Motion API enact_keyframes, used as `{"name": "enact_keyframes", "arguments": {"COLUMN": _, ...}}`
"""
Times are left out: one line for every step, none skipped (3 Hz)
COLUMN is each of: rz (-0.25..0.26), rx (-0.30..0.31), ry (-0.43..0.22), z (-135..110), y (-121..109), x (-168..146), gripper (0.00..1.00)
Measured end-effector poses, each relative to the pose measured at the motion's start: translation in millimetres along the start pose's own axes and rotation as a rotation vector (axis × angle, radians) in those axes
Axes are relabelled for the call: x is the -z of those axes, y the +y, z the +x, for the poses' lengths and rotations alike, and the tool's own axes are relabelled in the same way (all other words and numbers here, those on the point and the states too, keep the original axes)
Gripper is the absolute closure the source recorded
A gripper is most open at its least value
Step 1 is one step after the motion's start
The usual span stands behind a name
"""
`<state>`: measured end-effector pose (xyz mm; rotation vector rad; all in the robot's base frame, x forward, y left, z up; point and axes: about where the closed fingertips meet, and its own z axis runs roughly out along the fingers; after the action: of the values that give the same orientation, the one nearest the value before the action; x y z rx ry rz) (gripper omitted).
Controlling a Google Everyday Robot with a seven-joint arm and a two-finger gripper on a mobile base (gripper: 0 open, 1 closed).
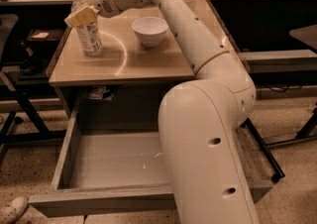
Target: Place blue plastic bottle into top drawer
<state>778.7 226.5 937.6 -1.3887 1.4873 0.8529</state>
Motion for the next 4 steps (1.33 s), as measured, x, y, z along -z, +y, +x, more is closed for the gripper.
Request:
{"name": "enact_keyframes", "arguments": {"rz": 0.000, "rx": 0.000, "ry": 0.000, "z": 0.0, "y": 0.0, "x": 0.0, "gripper": 0.64}}
{"name": "enact_keyframes", "arguments": {"rz": 0.008, "rx": 0.016, "ry": 0.005, "z": -3.0, "y": 7.3, "x": 11.0, "gripper": 0.88}}
{"name": "enact_keyframes", "arguments": {"rz": 0.079, "rx": 0.022, "ry": -0.016, "z": -21.4, "y": 19.7, "x": 53.2, "gripper": 1.00}}
{"name": "enact_keyframes", "arguments": {"rz": 0.186, "rx": 0.023, "ry": -0.067, "z": -47.7, "y": 42.4, "x": 108.3, "gripper": 1.00}}
